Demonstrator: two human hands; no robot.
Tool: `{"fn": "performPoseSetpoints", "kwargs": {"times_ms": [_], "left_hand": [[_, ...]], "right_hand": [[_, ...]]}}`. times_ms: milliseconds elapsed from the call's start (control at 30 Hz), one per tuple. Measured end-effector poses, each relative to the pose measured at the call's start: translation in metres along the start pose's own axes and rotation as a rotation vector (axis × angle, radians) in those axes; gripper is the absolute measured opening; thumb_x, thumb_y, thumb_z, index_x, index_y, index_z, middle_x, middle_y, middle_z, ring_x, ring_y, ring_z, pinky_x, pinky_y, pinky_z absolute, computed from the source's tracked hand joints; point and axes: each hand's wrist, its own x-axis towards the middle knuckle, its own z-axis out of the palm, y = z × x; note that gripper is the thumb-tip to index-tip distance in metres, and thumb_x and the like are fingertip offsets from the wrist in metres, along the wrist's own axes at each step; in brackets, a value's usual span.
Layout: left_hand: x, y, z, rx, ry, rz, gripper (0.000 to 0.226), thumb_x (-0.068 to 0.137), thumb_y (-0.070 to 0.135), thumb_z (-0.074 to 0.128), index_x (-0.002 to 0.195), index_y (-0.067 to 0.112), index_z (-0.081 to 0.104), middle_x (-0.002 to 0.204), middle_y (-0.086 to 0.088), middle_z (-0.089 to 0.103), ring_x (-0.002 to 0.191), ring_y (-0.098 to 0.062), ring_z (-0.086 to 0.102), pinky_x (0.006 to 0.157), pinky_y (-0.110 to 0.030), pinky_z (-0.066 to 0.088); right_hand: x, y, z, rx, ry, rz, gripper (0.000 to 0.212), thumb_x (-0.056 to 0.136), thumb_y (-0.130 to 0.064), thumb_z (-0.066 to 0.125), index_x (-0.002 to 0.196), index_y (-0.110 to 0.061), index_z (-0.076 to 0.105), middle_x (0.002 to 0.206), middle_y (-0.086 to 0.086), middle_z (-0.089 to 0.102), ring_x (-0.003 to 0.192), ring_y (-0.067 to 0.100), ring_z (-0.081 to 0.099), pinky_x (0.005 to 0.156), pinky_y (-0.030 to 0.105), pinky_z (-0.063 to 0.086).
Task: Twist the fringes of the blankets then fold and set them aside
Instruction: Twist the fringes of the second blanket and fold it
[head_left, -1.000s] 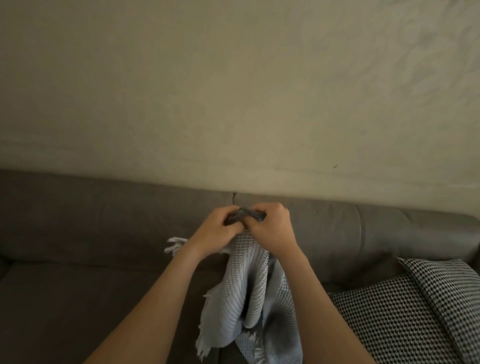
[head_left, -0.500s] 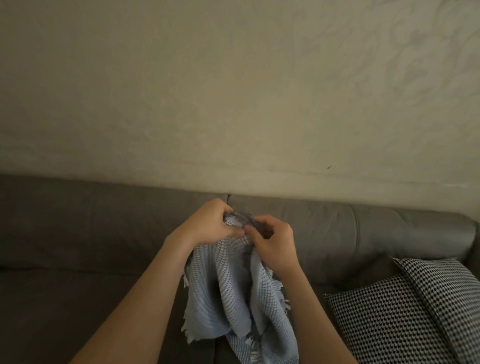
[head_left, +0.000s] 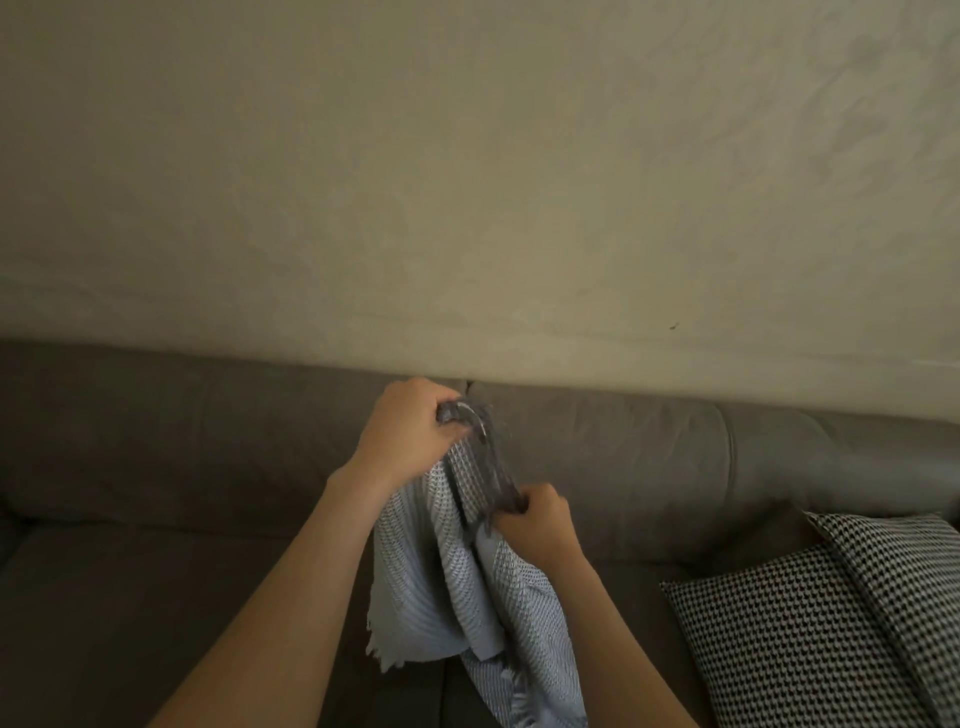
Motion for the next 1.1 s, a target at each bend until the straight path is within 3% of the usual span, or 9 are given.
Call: {"fn": "performPoseSetpoints", "kwargs": {"times_ms": [200, 333, 467, 600, 667, 800, 900, 1033, 1100], "left_hand": [[0.006, -0.002, -0.004, 0.007, 0.331, -0.068, 0.006, 0.093, 0.020, 0.081, 0.098, 0.019, 0.084, 0.061, 0.012, 0.062, 0.049, -0.004, 0.052, 0.047, -0.028, 0.037], [0.013, -0.001, -0.014, 0.027, 0.490, -0.109, 0.016, 0.097, 0.021, 0.074, 0.082, 0.018, 0.077, 0.059, 0.004, 0.061, 0.048, -0.013, 0.050, 0.047, -0.029, 0.031], [0.037, 0.021, -0.043, -0.012, 0.702, -0.107, 0.030, 0.099, 0.020, 0.066, 0.069, 0.014, 0.064, 0.055, 0.000, 0.053, 0.047, -0.017, 0.042, 0.049, -0.034, 0.023], [0.062, 0.041, -0.069, -0.030, 0.864, -0.123, 0.023, 0.093, 0.017, 0.062, 0.072, 0.010, 0.064, 0.060, -0.010, 0.060, 0.057, -0.035, 0.054, 0.050, -0.044, 0.039], [0.065, 0.047, -0.077, -0.035, 0.897, -0.106, 0.020, 0.094, 0.015, 0.062, 0.076, 0.012, 0.071, 0.064, -0.010, 0.065, 0.060, -0.034, 0.058, 0.052, -0.040, 0.039], [0.065, 0.038, -0.096, 0.006, 0.980, -0.158, 0.018, 0.096, 0.016, 0.062, 0.093, 0.013, 0.079, 0.080, -0.014, 0.075, 0.073, -0.037, 0.067, 0.058, -0.038, 0.040], [0.065, 0.035, -0.102, -0.005, 1.006, -0.228, 0.018, 0.099, 0.017, 0.061, 0.091, 0.011, 0.076, 0.082, -0.012, 0.075, 0.070, -0.029, 0.062, 0.062, -0.034, 0.033], [0.063, 0.036, -0.093, -0.044, 0.985, -0.278, 0.019, 0.101, 0.017, 0.060, 0.090, 0.009, 0.073, 0.082, -0.011, 0.073, 0.072, -0.026, 0.060, 0.062, -0.034, 0.034], [0.060, 0.032, -0.087, -0.060, 0.955, -0.286, 0.019, 0.100, 0.017, 0.061, 0.087, 0.007, 0.071, 0.080, -0.010, 0.071, 0.072, -0.028, 0.060, 0.062, -0.035, 0.035]], "right_hand": [[0.009, -0.009, -0.007, 0.060, 0.141, -0.171, 0.038, 0.099, -0.005, 0.056, 0.066, -0.011, 0.039, 0.052, -0.006, 0.037, 0.051, 0.011, 0.028, 0.051, 0.033, 0.024], [0.016, -0.025, -0.027, -0.027, 0.496, -0.304, 0.012, 0.102, -0.007, 0.053, 0.106, -0.018, 0.049, 0.082, 0.002, 0.070, 0.062, 0.030, 0.060, 0.052, 0.045, 0.048], [0.018, -0.081, -0.060, -0.015, 0.810, -0.477, 0.012, 0.108, -0.019, 0.054, 0.112, -0.022, 0.044, 0.078, -0.008, 0.062, 0.059, 0.026, 0.060, 0.051, 0.045, 0.052], [0.021, -0.095, -0.066, -0.181, 0.377, -0.550, 0.048, 0.089, -0.068, 0.067, 0.111, -0.027, 0.057, 0.076, -0.010, 0.064, 0.070, 0.026, 0.064, 0.057, 0.035, 0.046], [0.028, -0.076, -0.055, -0.431, 0.103, -0.425, 0.043, 0.090, -0.062, 0.069, 0.086, -0.023, 0.052, 0.073, -0.005, 0.056, 0.074, 0.029, 0.061, 0.060, 0.035, 0.041], [0.038, -0.034, -0.041, -0.502, -0.238, -0.109, 0.037, 0.100, -0.045, 0.063, 0.089, -0.012, 0.048, 0.092, 0.008, 0.057, 0.096, 0.036, 0.064, 0.071, 0.037, 0.041], [0.046, -0.041, -0.056, -0.544, 0.076, -0.122, 0.015, 0.101, -0.027, 0.059, 0.093, -0.014, 0.063, 0.099, 0.016, 0.070, 0.100, 0.040, 0.067, 0.086, 0.042, 0.049], [0.032, -0.083, -0.074, 0.209, 0.792, -0.306, 0.026, 0.103, -0.002, 0.048, 0.118, -0.018, 0.062, 0.066, -0.002, 0.061, 0.053, 0.009, 0.053, 0.051, 0.030, 0.045], [0.026, -0.092, -0.071, 0.261, 0.770, -0.377, 0.017, 0.108, -0.012, 0.048, 0.118, -0.019, 0.059, 0.065, -0.007, 0.058, 0.050, 0.007, 0.051, 0.045, 0.023, 0.038]]}}
